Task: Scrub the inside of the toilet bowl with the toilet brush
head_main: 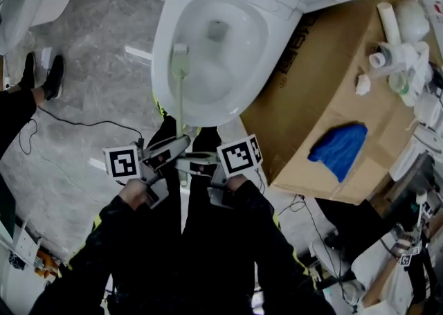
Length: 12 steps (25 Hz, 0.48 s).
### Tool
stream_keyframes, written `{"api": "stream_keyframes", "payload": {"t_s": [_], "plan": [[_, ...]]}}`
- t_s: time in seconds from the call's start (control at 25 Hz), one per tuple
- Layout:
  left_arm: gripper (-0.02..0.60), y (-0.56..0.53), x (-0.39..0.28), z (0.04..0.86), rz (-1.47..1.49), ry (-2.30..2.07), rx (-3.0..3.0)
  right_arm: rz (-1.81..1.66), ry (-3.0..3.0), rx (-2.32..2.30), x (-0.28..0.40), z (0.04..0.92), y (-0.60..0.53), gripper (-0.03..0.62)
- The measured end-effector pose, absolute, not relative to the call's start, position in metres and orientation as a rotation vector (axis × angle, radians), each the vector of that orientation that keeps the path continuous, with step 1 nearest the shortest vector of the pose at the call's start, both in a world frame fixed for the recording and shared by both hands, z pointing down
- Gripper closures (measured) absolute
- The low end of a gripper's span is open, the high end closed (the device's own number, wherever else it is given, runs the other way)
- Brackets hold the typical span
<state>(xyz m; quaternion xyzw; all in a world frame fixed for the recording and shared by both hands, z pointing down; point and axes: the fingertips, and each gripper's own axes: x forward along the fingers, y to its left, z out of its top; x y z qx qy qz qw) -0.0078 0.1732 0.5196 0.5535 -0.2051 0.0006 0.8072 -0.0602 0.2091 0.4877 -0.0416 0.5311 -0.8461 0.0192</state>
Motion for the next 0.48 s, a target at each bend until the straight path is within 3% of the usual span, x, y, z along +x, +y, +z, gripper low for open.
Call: {"api": "stream_keyframes", "payload": {"t_s": [0.48], "plan": [[0.494, 0.135, -0.001, 0.529, -0.061, -0.446, 1.246, -2.617, 1.778, -0.228, -0.048, 0.507, 0.178, 0.537]]}}
